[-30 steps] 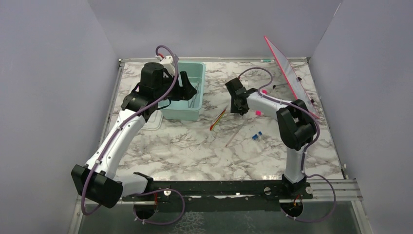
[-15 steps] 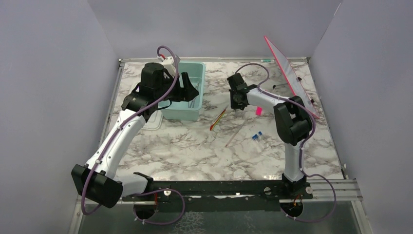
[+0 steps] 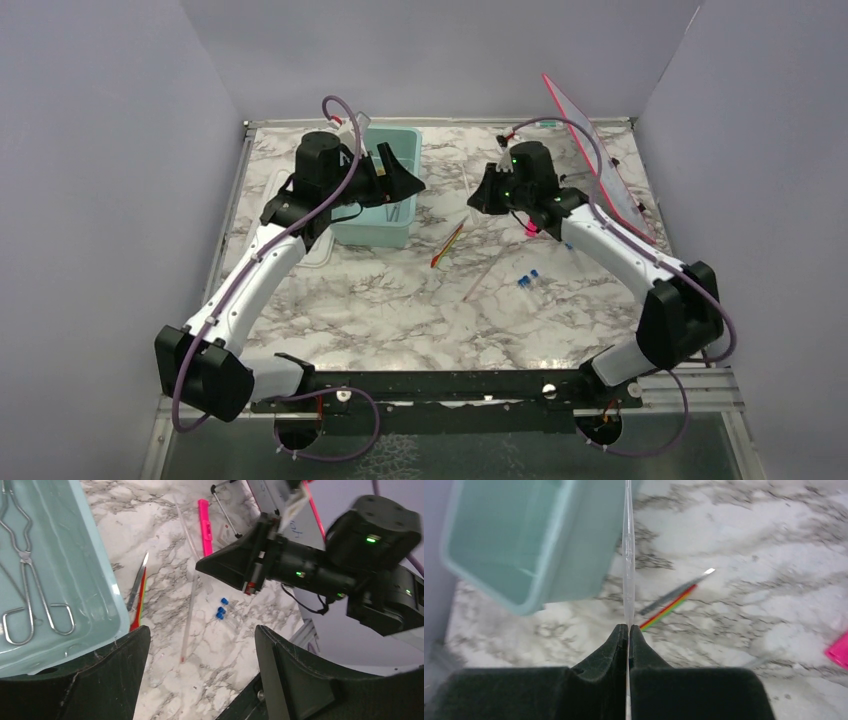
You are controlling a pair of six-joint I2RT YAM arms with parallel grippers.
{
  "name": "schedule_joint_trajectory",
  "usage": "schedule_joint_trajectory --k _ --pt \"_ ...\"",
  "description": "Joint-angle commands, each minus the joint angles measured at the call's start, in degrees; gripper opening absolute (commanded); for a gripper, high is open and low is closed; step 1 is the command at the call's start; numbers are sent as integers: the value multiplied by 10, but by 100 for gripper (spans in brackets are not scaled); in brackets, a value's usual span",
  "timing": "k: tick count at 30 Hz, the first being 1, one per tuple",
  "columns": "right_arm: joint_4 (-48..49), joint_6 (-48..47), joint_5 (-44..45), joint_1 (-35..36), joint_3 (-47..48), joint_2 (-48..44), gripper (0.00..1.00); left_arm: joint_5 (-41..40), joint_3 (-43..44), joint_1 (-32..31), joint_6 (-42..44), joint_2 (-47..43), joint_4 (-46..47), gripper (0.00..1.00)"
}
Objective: Organize the chemistry lab equipment
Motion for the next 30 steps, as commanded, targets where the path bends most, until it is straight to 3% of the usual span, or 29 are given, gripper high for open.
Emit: schedule_joint_trajectory --k 1,8,13,20,28,30 --pt "97 61 -158 -3 -40 -77 6 39 -25 -4 -94 6 124 78" --pt "175 133 -267 -3 -58 -131 6 45 -69 -41 -167 26 279 73" --pt "207 159 -304 -3 -64 -145 6 -55 -69 -90 -138 34 288 63" --pt "221 157 -319 -2 -73 -155 7 -147 -72 -125 -123 45 286 41" --pt "239 154 -327 -3 -83 -152 7 -146 -64 -138 -115 62 287 14" --pt "237 153 -326 -3 -82 -150 12 -150 -64 -138 -105 65 283 8"
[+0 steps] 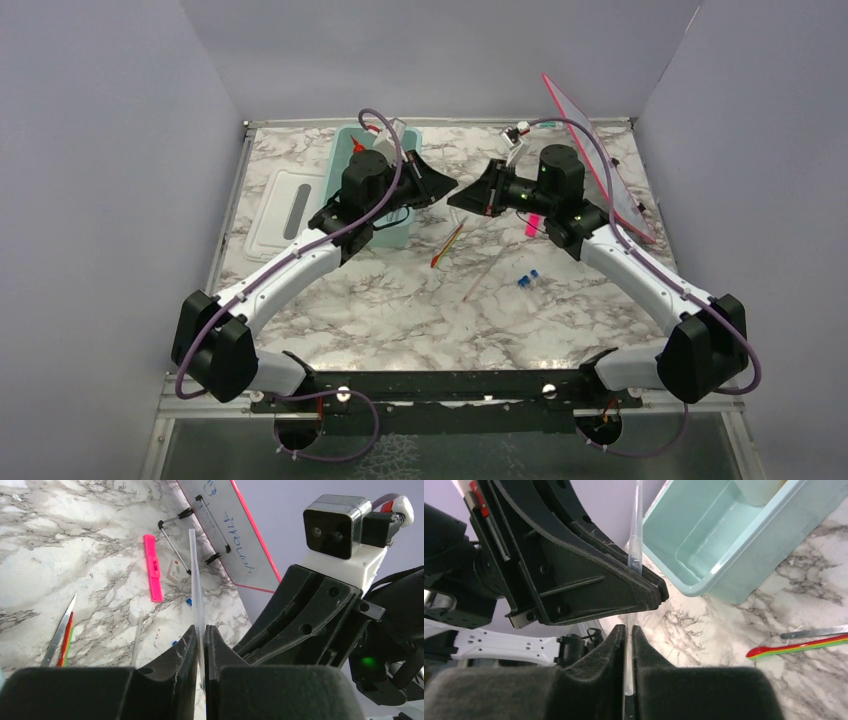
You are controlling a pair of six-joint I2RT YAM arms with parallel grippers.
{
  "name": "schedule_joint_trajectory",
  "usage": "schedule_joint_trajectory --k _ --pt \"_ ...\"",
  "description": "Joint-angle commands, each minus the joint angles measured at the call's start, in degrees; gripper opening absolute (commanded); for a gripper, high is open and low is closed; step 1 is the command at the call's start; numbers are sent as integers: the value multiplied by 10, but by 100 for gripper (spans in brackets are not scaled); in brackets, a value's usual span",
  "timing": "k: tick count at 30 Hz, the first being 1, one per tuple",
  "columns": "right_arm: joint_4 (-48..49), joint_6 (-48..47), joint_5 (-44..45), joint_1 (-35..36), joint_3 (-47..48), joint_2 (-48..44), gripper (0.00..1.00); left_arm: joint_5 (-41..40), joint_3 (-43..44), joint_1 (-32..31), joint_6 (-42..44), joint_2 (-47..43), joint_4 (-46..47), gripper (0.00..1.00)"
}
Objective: Organize the chemistry lab equipment
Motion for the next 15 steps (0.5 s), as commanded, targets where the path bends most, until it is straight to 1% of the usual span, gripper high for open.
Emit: schedule_joint_trajectory --k 1,2,4,6,7,10,15 --pt "21 -2 -17 -1 -1 -9 22 -24 6 -6 32 6 6 7" --pt "13 -9 -7 -1 -1 -11 31 -28 12 -6 46 7 -7 7" --pt "2 -19 18 0 -5 -19 44 -37 39 -6 93 18 -55 7" --pt "-26 -35 53 -1 -4 -30 52 -55 76 -5 150 32 -115 6" --pt "-40 -45 71 -1 -4 -37 53 -59 91 0 177 39 -137 6" --pt "-85 -76 113 -1 -1 -55 54 -55 140 21 245 62 -209 6" --pt "-132 -110 165 -1 -16 -83 54 -29 215 85 327 112 -304 6"
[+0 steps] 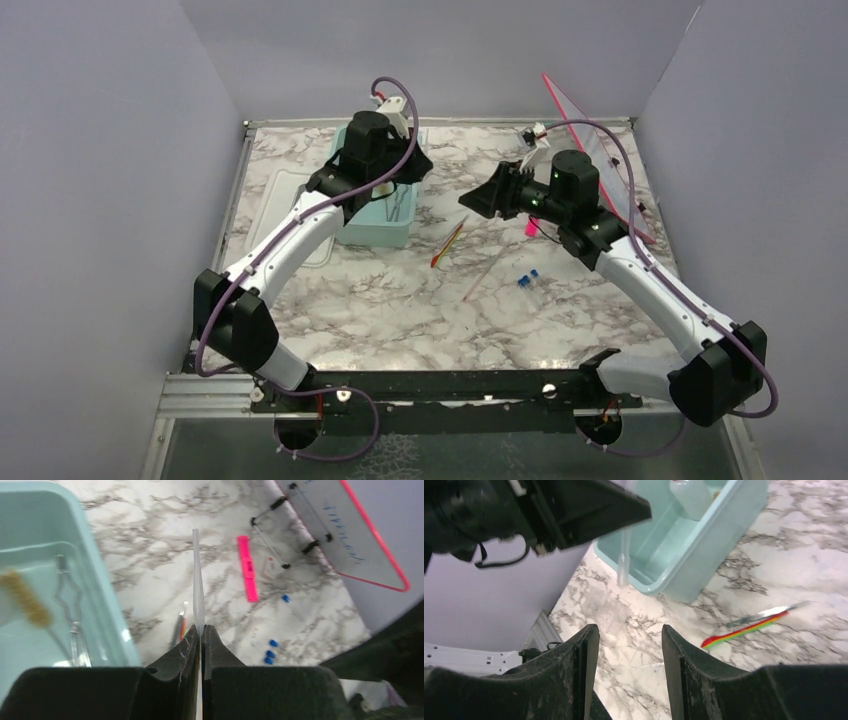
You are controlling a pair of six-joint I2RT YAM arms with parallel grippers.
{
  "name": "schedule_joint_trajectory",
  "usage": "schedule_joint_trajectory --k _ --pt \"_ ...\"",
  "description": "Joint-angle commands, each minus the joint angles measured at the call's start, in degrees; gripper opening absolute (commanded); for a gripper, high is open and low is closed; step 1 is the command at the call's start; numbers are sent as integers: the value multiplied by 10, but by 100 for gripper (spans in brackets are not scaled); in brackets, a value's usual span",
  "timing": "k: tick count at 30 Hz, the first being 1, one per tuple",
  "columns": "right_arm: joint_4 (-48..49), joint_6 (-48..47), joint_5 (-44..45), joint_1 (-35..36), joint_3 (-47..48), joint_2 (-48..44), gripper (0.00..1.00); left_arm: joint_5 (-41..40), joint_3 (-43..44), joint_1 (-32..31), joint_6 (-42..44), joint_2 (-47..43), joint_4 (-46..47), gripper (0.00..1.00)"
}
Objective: Organize the chemistry lab equipment
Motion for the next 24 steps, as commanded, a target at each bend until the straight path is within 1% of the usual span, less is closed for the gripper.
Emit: schedule_joint_trajectory --k 1,5,9,12,15,17,20,24 --pt "-59 -44 78 0 -19 -30 54 5 73 65 118 48 -128 6" --pt "-77 -41 115 -1 -44 -37 54 2 118 96 134 114 -170 6" --pt "-80 -35 126 0 -59 -28 53 -25 164 98 140 200 -206 6" --pt "-80 -26 136 0 -65 -18 52 -30 203 98 142 261 -235 6" --pt "-79 0 173 0 -70 0 52 -47 234 99 148 309 -254 6" --pt "-96 18 193 0 -60 19 52 -52 251 100 151 330 -272 7" --pt "-130 31 210 1 -45 49 52 -38 245 100 164 340 -274 12" --pt "-163 54 254 0 -45 83 52 -24 238 100 178 336 -275 21"
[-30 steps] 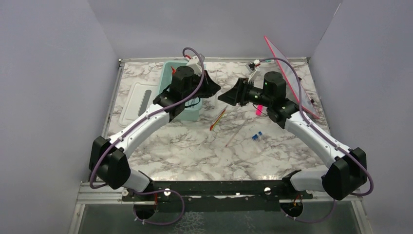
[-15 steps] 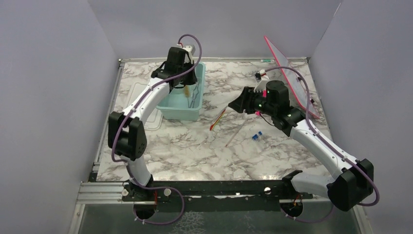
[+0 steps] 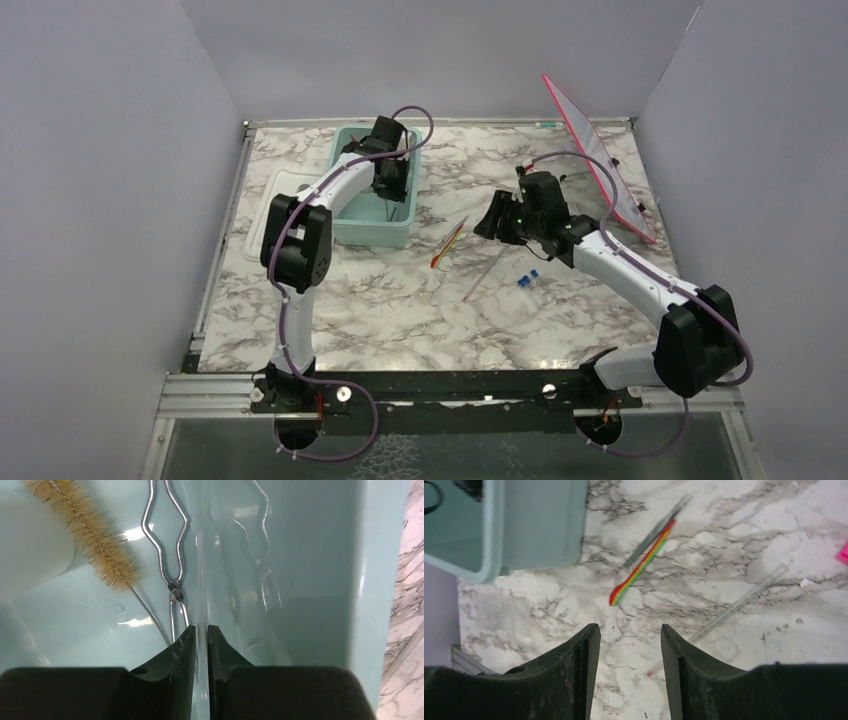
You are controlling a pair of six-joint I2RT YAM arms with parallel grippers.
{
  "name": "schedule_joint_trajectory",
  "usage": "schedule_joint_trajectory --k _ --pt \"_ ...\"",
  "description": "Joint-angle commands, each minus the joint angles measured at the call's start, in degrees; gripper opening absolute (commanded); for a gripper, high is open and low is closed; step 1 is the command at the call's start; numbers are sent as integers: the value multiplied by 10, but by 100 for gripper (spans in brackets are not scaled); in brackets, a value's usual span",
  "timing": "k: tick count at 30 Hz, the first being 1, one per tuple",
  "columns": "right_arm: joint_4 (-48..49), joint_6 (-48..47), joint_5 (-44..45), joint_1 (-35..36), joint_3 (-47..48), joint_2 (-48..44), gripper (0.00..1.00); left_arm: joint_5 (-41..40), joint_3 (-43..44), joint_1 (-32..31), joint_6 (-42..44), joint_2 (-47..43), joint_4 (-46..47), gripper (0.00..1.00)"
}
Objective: Organize the chemistry lab equipment
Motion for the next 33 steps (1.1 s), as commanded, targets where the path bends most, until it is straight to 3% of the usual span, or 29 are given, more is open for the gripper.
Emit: schedule_joint_trajectory --k 1,5,11,20,27,33 --pt "-66 43 72 1 17 35 52 12 15 1 27 -18 -10 26" --pt "-100 67 96 1 22 66 52 21 9 1 22 -53 -11 35" --pt "-95 79 45 5 43 136 51 27 -8 1 3 -128 -18 41" --pt "-92 118 45 64 137 253 50 18 -51 0 -28 -266 -15 57" --pt "-146 173 104 107 224 339 47 76 -181 -4 -57 -414 73 60" --pt "-176 220 147 124 248 372 44 71 -270 -5 -76 -502 131 60"
